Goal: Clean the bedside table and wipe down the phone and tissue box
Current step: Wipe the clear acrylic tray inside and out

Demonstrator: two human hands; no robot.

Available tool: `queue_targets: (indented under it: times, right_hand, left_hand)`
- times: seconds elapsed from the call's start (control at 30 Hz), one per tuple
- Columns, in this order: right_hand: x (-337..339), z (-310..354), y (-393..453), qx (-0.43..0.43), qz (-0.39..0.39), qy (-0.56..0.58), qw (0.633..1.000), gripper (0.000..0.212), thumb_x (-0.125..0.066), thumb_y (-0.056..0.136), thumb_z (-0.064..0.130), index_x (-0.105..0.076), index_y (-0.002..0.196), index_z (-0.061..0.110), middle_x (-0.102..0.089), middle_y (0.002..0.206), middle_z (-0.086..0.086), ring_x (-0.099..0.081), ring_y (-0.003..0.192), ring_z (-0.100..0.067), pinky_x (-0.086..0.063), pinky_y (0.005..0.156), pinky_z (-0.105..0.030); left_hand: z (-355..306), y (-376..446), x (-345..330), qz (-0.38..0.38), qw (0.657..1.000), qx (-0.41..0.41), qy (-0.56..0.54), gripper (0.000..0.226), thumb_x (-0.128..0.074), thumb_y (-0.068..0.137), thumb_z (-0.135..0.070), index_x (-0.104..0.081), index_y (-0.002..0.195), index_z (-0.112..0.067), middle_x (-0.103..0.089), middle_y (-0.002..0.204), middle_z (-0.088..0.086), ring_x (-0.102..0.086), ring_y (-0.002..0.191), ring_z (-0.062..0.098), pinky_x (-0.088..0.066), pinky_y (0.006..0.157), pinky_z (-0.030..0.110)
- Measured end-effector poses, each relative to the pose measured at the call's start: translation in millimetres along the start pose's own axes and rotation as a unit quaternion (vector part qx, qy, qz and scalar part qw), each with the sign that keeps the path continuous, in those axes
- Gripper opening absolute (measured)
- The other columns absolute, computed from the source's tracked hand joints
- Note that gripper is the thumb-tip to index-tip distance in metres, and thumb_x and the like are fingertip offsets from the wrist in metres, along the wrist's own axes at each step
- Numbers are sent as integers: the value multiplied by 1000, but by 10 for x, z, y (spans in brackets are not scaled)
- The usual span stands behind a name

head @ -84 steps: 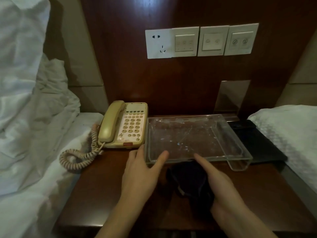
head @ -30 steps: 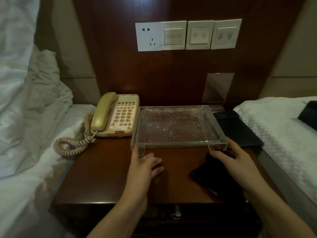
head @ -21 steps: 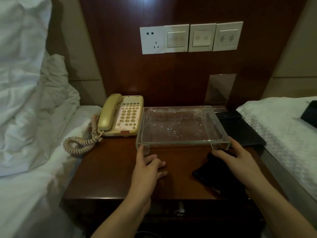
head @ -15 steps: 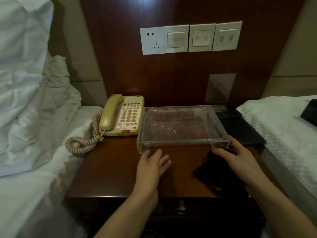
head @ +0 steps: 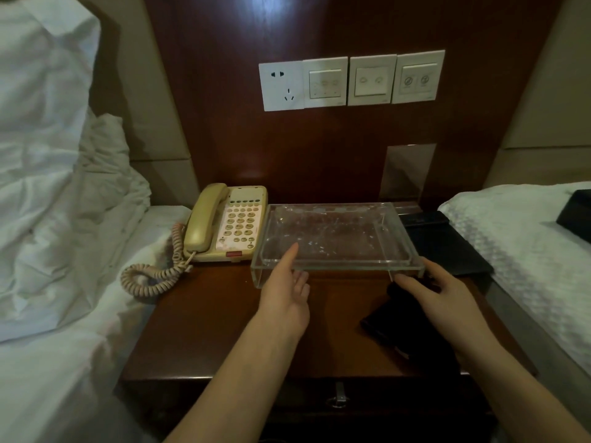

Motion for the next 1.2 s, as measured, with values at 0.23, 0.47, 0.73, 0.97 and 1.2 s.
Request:
queue_targets:
  times: [0.23, 0.47, 0.73, 0.97, 1.2]
  right_hand:
    - [46, -65, 45, -26, -18, 11, 999, 55, -59, 89, 54, -53, 139, 32, -61, 115, 6, -62, 96, -13, -50, 72, -28]
    - [140, -78, 79, -35, -36, -94, 994, 50, -56, 93, 54, -56, 138, 32, -65, 97, 7, -69, 80, -16, -58, 68, -36]
    - [163, 104, 31, 22, -45, -258, 965, 61, -46, 91, 65, -44, 144, 37, -66, 107, 3, -66, 85, -18, -58, 72, -40]
    - [167, 169, -47, 24, -49, -276, 959, 69, -46, 94, 62, -31, 152, 27, -65, 110, 0, -62, 84, -16, -55, 73, -37]
    - [218, 230, -145, 37, -52, -307, 949, 66, -50, 91, 65, -44, 144, 27, -59, 96, 8, -62, 78, -10, -55, 66, -32]
  left_hand:
    - [118, 97, -58, 22, 999, 9, -48, 69, -65, 97, -15, -30, 156, -6, -38, 158, 22, -37, 147, 32, -27, 124, 44]
    - [184, 126, -12, 3, 999, 3, -31, 62, -65, 97, -13, -37, 152, -3, -50, 148, 20, -46, 141, 32, -30, 122, 44]
    - [201, 92, 243, -94, 993, -21, 63, 37, -85, 79, -31, -66, 91, -2, -72, 90, 10, -71, 99, 24, -48, 105, 33]
    - [273, -135, 215, -56, 998, -3, 23, 39, -89, 76, -25, -64, 98, -3, -73, 115, 22, -72, 98, 25, -61, 74, 27]
    - [272, -258, 326, -54, 997, -7, 62, 45, -87, 75, -35, -69, 94, 1, -76, 104, 21, -74, 94, 24, -54, 70, 22]
Point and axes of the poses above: each hand's wrist, its own y-axis towards the middle knuckle, its own x-axis out of the back of the hand, z = x × y, the point moved 10 cm from there along y, towards the middle knuckle
